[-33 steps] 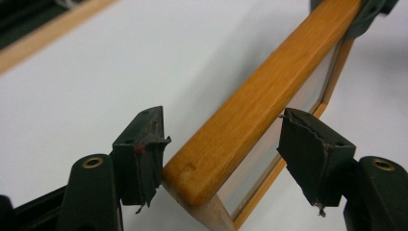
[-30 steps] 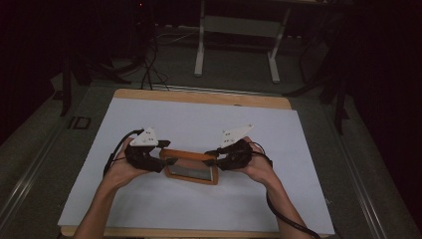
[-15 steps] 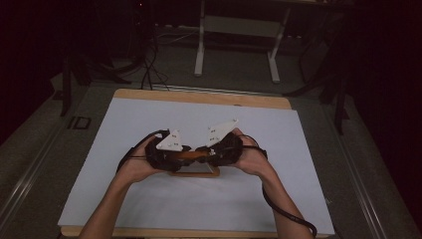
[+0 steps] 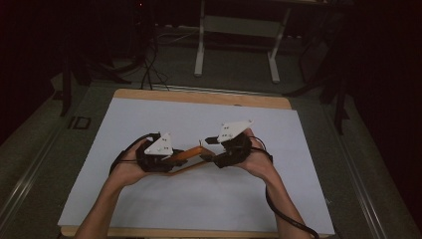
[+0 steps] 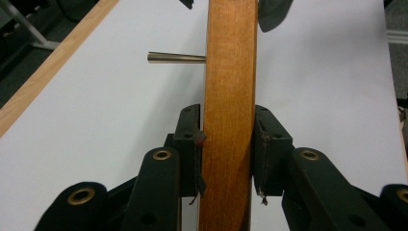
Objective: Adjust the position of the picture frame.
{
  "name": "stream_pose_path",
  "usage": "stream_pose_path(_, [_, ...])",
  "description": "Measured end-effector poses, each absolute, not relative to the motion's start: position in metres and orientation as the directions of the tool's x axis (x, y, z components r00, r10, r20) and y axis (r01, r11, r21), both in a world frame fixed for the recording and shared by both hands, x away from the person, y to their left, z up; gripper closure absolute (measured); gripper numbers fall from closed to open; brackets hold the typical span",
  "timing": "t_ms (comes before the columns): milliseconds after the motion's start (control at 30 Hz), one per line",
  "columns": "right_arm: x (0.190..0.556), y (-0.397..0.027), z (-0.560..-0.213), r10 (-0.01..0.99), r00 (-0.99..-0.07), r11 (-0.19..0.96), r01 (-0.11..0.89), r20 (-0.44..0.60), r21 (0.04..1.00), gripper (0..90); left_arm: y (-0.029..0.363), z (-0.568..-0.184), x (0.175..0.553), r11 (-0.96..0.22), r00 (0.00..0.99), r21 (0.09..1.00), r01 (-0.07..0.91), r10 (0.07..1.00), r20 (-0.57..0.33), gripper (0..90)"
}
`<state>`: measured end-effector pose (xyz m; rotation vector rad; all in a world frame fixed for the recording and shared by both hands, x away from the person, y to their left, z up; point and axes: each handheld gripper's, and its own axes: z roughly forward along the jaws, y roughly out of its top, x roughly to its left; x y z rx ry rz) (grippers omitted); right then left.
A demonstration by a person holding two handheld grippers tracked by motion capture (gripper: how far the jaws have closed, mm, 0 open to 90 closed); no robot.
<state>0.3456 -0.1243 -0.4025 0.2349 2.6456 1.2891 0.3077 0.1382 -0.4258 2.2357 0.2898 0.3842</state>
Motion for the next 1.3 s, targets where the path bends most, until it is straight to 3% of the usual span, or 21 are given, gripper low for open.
stream_pose_path(267, [0.355, -0.141, -0.439, 0.344, -0.938, 0.571, 0.185, -0.029, 0.800, 28.3, 0.162, -0.428, 0.300, -0.584, 0.916, 0.803, 0.117, 0.376, 0.140, 68.6])
stream_pose_path(467, [0.362, -0.124, -0.470, 0.345, -0.936, 0.548, 0.262, 0.071, 0.794, 26.0, 0.177, -0.430, 0.297, -0.563, 0.905, 0.814, 0.146, 0.407, 0.119, 68.5])
stream_pose_path(800, [0.367, -0.089, -0.490, 0.302, -0.931, 0.422, 0.322, 0.204, 0.848, 47.0, 0.189, -0.430, 0.295, -0.552, 0.888, 0.813, 0.186, 0.449, 0.102, 68.4])
stream_pose_path(1167, [0.361, -0.093, -0.488, 0.328, -0.929, 0.416, 0.305, 0.171, 0.857, 57.4, 0.192, -0.434, 0.299, -0.476, 0.844, 0.850, 0.227, 0.531, 0.072, 68.2])
stream_pose_path(1300, [0.359, -0.108, -0.479, 0.382, -0.911, 0.385, 0.309, 0.155, 0.870, 66.0, 0.186, -0.433, 0.299, -0.460, 0.838, 0.859, 0.224, 0.541, 0.071, 68.4])
